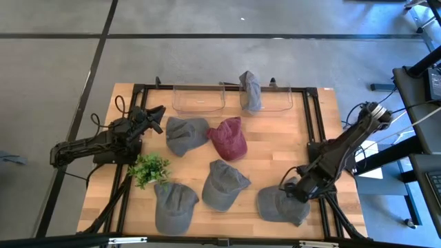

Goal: Pick & Place hat
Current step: Put the gray cap into the right transparent bin

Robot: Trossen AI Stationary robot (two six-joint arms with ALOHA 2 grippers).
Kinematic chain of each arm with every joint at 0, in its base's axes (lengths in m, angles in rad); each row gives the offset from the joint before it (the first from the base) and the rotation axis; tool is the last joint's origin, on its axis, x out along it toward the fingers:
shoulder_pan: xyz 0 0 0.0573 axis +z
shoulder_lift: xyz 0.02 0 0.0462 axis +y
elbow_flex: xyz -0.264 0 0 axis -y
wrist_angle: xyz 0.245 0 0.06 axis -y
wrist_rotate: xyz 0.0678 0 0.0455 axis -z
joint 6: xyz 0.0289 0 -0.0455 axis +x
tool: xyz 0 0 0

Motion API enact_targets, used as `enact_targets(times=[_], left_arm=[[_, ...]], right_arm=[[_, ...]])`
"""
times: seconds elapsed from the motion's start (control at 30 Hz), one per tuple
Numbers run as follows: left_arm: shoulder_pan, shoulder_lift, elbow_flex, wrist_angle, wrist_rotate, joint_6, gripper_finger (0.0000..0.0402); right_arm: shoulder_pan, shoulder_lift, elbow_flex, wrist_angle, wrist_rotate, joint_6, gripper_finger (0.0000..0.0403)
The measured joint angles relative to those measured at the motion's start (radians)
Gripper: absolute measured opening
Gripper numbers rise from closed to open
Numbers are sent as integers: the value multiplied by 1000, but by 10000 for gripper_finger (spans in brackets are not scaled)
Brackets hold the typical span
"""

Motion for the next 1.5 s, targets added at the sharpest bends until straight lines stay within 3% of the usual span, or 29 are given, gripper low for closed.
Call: enact_targets(times=[0.4,0.77,1.03,1.33,1.5], left_arm=[[0,0,0,0,0,-3,95],[0,0,0,0,1,-11,95],[0,0,0,0,-1,-10,95],[0,0,0,0,-1,-9,95],[0,0,0,0,-2,-8,95]], right_arm=[[1,143,-19,-62,34,-44,168],[1,145,-285,333,42,-64,168],[-11,137,-371,436,75,-313,143],[-74,138,-377,403,53,-651,15],[-118,146,-338,366,107,-833,18]])
